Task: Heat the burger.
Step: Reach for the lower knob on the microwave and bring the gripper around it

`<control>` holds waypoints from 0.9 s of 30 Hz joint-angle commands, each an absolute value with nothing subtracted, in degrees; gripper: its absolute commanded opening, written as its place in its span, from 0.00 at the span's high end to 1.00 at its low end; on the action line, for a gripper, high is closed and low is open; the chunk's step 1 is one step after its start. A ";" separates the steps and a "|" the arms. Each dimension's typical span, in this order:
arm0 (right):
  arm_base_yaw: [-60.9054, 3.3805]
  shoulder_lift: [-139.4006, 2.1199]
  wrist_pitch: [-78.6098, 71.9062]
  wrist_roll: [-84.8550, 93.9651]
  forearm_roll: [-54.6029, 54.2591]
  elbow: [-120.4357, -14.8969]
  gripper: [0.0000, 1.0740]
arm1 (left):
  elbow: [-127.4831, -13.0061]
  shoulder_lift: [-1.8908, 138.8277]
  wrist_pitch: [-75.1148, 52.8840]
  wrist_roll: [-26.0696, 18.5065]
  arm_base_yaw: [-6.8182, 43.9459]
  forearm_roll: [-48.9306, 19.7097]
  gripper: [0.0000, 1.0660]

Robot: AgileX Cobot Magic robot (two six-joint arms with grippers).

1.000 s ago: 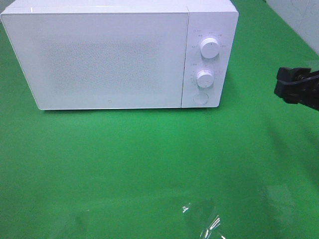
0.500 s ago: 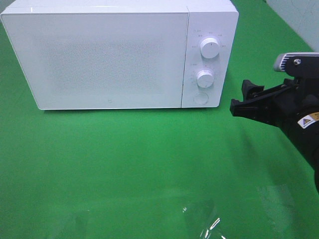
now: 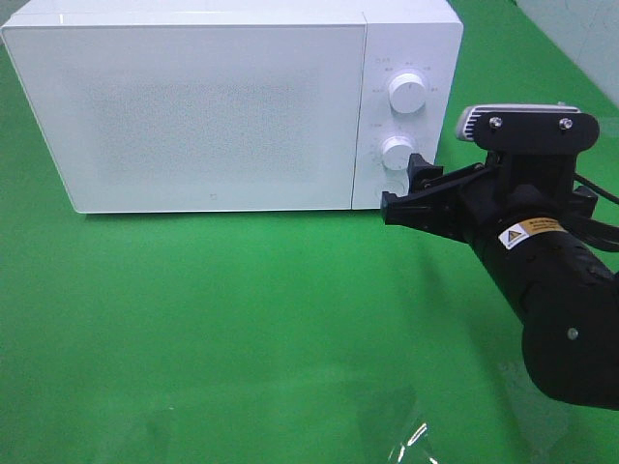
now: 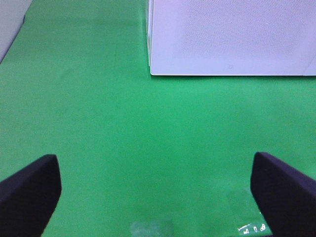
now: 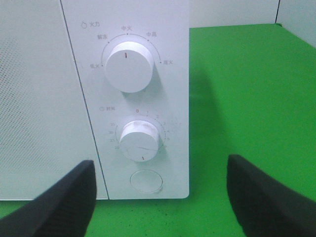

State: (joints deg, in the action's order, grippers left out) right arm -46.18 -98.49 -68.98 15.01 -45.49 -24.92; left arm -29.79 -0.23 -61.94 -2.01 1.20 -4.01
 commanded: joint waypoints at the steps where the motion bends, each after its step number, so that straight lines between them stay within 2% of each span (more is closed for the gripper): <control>1: -46.35 -98.95 -69.90 15.93 -46.07 -26.41 0.31 | -29.62 -1.20 -61.31 -1.95 1.09 -4.30 0.09; 11: -46.18 -100.50 -69.90 15.93 -45.21 -29.28 0.28 | -29.62 -1.20 -61.31 -1.95 1.09 -4.30 0.09; 21: -46.12 -109.49 -69.79 15.47 -45.32 -35.24 0.29 | -29.62 -1.20 -61.31 -1.95 1.09 -4.30 0.09; 27: -41.65 -113.96 -67.09 15.47 -40.45 -40.51 0.29 | -29.62 -1.20 -61.31 -1.95 1.09 -4.30 0.09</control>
State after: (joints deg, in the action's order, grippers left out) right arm -43.54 -112.87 -68.41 15.01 -43.32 -38.67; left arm -29.79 -0.23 -61.94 -2.01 1.20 -4.01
